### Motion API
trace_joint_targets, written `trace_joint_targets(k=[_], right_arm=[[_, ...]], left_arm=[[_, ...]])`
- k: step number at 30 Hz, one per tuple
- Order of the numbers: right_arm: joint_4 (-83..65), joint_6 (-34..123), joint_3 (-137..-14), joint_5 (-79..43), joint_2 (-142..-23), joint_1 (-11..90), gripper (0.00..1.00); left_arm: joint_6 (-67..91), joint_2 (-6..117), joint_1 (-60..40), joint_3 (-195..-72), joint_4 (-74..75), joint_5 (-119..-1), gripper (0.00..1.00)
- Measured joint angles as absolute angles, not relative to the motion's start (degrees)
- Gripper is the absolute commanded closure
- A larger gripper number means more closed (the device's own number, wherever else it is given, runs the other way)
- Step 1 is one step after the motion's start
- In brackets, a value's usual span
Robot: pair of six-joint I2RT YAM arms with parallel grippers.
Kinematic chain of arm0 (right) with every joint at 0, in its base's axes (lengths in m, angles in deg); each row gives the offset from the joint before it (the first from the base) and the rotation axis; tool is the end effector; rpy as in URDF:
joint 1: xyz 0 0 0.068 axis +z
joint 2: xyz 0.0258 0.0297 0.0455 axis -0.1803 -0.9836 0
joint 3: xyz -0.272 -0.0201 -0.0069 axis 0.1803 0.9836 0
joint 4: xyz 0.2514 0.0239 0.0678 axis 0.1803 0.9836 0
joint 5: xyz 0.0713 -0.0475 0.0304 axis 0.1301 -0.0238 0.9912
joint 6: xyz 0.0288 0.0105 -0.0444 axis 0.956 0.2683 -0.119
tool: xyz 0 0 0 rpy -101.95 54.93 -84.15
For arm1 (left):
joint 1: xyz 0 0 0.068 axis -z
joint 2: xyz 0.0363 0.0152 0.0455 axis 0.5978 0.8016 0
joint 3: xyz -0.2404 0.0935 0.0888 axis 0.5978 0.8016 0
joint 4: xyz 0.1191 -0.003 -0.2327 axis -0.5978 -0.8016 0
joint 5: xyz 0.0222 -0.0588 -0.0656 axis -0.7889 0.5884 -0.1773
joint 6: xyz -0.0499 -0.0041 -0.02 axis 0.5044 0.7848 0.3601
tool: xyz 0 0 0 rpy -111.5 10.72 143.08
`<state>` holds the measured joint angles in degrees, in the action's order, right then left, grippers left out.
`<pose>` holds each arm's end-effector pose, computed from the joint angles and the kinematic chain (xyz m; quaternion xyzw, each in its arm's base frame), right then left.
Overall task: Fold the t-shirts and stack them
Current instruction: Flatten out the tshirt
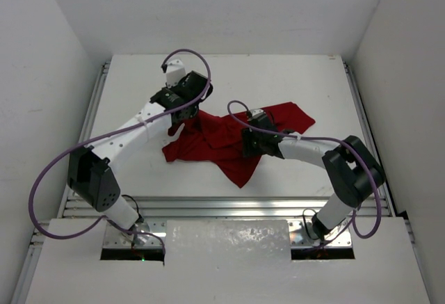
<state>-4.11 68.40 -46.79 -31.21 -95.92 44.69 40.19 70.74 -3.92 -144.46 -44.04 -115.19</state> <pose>0.2638 0.1760 0.1504 -0.0157 0.9462 0.1345 0.2939 0.2961 -0.1599 0.3301 -0.1864 0.8536 0.1152 0.4727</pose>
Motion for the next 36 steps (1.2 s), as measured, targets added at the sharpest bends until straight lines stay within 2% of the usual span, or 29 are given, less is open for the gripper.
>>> trace_joint_targets(k=[3,8,10,11,12,21,28,31,36], right_arm=[[-4.0,68.2,-46.8,-32.0,-95.6,44.8,0.55],[-3.7,68.1,-46.9,-32.5,-95.6,44.8,0.74],[-3.8,68.3,-46.9,-32.8,-95.6,44.8,0.77],[-3.8,68.3,-46.9,-32.9,-95.6,44.8,0.85],[-3.8,68.4,-46.9,-33.0,-95.6,44.8,1.00],[-3.7,69.1,-46.7,-32.0,-93.6,44.8,1.00],[-0.3,68.2,-47.3,-33.2,-78.4,44.7,1.00],[4.3,66.2,-52.1,-35.3,-72.7,44.3,1.00],[13.5,61.3,-66.8,-40.7,-67.6,42.5,1.00]], left_arm=[[39.9,70.7,-3.9,-144.1,-43.6,-114.6,1.00],[39.8,70.5,-3.9,-143.6,-43.1,-114.3,1.00],[39.6,70.2,-3.9,-143.3,-43.1,-114.3,1.00],[39.6,70.0,-3.9,-143.3,-43.1,-114.3,1.00],[39.6,69.8,-3.9,-143.3,-43.1,-114.3,1.00],[39.4,68.7,-4.3,-143.2,-43.1,-114.4,1.00],[37.6,67.9,-4.3,-143.9,-43.6,-114.8,1.00],[34.9,67.0,-4.3,-146.4,-44.5,-114.9,1.00],[28.7,62.7,-4.3,-153.6,-44.7,-113.5,1.00]])
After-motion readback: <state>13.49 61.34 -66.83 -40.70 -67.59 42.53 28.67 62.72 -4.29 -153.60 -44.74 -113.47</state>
